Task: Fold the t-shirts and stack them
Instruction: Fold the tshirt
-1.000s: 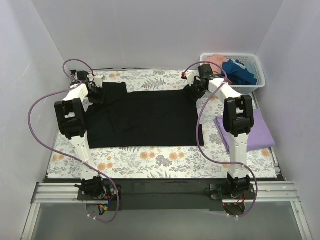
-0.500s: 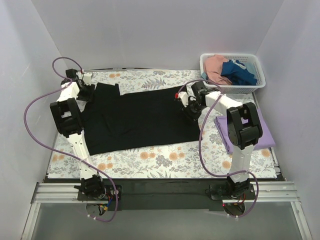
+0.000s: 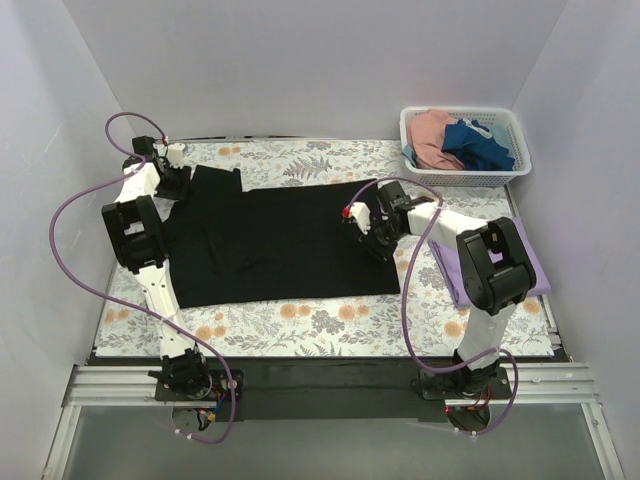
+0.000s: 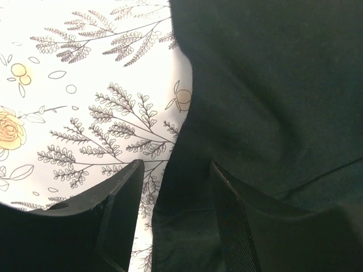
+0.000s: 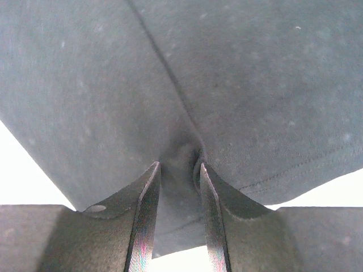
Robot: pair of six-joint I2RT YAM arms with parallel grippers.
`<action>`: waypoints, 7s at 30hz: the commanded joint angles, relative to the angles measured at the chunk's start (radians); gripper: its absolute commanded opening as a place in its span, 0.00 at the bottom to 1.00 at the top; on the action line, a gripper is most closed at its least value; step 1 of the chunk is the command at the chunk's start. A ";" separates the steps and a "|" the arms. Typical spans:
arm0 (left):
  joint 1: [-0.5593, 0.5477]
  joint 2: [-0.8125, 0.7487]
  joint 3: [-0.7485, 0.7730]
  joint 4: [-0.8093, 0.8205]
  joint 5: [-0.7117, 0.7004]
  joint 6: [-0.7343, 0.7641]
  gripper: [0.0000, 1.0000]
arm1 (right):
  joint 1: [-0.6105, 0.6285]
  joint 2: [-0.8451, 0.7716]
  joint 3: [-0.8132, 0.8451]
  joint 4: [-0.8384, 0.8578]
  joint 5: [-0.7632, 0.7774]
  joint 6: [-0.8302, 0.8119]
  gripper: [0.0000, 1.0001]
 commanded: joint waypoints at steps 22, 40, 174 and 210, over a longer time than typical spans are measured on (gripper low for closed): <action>-0.017 -0.042 0.102 -0.004 0.227 -0.089 0.55 | -0.150 0.201 0.517 -0.174 0.047 -0.097 0.57; -0.031 -0.095 0.004 0.037 0.224 -0.089 0.55 | -0.191 0.535 0.888 -0.099 0.148 -0.033 0.50; 0.185 -0.834 -0.819 0.002 0.171 0.290 0.00 | -0.206 -0.063 0.144 -0.194 -0.107 -0.238 0.01; 0.195 -0.487 -0.498 -0.154 0.326 0.073 0.38 | -0.164 0.091 0.325 -0.355 -0.179 -0.172 0.52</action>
